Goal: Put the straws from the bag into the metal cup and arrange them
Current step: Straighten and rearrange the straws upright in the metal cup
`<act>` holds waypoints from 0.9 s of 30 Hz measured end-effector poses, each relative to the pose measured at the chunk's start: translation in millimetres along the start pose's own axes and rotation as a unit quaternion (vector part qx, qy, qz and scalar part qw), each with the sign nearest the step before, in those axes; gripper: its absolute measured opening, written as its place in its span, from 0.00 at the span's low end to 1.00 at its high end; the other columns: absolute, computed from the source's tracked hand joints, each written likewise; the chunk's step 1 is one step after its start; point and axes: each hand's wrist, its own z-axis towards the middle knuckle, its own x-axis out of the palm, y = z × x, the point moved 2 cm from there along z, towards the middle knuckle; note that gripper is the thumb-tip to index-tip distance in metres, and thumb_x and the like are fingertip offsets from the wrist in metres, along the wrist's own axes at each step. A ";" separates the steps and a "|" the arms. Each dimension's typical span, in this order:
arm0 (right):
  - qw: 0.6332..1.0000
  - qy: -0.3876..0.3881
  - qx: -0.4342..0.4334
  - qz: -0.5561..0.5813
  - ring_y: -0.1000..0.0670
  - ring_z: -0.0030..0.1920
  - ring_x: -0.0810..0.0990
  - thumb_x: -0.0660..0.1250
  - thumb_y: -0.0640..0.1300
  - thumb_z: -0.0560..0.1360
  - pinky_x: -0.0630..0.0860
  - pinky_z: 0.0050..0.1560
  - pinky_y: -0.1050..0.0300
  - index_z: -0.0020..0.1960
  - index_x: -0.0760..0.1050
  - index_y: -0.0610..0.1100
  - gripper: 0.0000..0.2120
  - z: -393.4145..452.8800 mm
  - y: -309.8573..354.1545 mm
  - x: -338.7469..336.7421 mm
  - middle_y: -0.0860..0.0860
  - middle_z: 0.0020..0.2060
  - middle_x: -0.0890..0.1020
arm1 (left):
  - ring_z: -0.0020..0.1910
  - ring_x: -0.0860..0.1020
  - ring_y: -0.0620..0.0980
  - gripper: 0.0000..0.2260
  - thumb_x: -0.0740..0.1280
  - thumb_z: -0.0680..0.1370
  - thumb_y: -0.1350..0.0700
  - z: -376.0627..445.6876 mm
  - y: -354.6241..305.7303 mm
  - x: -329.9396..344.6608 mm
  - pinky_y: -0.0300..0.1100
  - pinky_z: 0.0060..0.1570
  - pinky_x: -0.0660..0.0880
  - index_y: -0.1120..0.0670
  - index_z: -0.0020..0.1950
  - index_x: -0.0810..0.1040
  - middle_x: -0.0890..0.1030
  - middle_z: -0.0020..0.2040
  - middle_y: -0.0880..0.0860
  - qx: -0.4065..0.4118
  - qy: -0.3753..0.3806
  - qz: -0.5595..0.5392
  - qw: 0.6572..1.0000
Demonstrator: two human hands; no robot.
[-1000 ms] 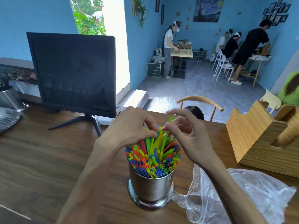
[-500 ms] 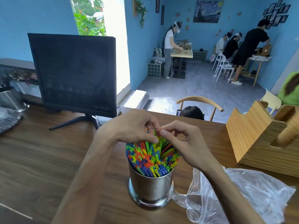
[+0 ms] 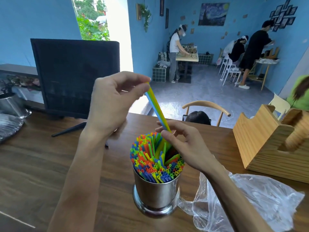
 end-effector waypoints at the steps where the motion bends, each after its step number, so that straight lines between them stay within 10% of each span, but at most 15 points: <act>1: 1.000 0.000 -0.002 0.005 0.52 0.54 0.83 0.68 0.47 0.82 0.77 0.56 0.52 0.59 0.82 0.53 0.08 0.9 1.3 0.6 0.58 0.53 0.86 | 0.38 0.83 0.41 0.07 0.75 0.76 0.61 -1.6 0.8 -1.2 0.33 0.43 0.78 0.49 0.49 0.85 0.87 0.41 0.43 -0.002 -0.025 -0.024 0.999; 10: 0.946 -0.139 0.037 0.290 0.48 0.37 0.88 0.75 0.45 0.67 0.77 0.32 0.63 0.50 0.84 0.41 0.13 2.8 11.9 -42.5 0.46 0.42 0.88 | 0.39 0.85 0.47 0.08 0.76 0.70 0.56 -19.1 28.0 -16.2 0.37 0.44 0.81 0.54 0.47 0.85 0.87 0.40 0.50 -0.106 -0.036 -0.115 0.987; 18: 0.877 -0.225 0.041 0.422 0.57 0.37 0.84 0.74 0.47 0.63 0.79 0.40 0.66 0.37 0.88 0.48 0.05 14.0 28.3 -55.9 0.54 0.32 0.84 | 0.35 0.84 0.46 0.07 0.77 0.66 0.61 -45.4 37.4 3.7 0.34 0.39 0.80 0.56 0.44 0.85 0.86 0.36 0.52 -0.169 0.077 -0.123 0.975; 27: 0.953 -0.208 -0.025 0.219 0.45 0.43 0.89 0.71 0.41 0.76 0.84 0.43 0.53 0.53 0.81 0.47 0.06 15.7 42.2 -43.4 0.49 0.42 0.88 | 0.44 0.83 0.41 0.04 0.76 0.75 0.57 -59.4 50.6 12.1 0.34 0.46 0.79 0.47 0.45 0.86 0.86 0.42 0.44 -0.131 0.174 0.077 0.973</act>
